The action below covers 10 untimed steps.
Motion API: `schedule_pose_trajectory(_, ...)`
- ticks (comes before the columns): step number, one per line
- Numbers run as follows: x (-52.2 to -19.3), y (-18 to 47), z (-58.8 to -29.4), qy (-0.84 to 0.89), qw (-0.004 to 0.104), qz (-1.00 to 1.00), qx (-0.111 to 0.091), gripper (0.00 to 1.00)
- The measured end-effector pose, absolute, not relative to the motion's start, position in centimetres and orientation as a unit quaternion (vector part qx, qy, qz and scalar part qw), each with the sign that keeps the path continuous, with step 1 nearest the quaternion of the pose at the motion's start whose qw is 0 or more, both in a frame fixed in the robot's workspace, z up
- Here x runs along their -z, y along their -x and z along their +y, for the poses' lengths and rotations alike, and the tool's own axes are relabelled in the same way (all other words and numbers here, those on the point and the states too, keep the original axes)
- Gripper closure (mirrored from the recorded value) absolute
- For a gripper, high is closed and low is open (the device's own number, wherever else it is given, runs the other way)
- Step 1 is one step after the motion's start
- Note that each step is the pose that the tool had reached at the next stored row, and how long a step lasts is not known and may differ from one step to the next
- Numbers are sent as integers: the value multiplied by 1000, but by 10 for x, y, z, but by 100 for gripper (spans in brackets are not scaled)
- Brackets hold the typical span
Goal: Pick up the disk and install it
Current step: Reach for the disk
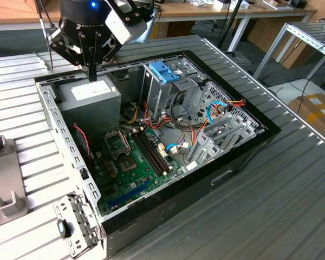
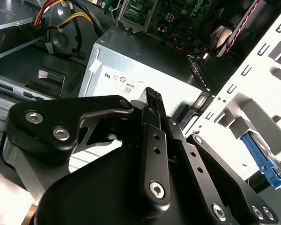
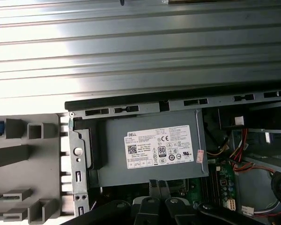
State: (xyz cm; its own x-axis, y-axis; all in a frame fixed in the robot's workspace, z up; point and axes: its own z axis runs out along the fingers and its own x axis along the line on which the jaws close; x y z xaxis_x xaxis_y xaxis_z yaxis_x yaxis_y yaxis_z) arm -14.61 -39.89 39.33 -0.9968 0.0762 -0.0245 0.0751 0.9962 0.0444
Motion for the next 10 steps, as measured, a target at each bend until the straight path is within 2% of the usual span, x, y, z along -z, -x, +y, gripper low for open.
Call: schedule_pose_trajectory(10, -393, 150, -399, -38, 13, 999, -22, 90)
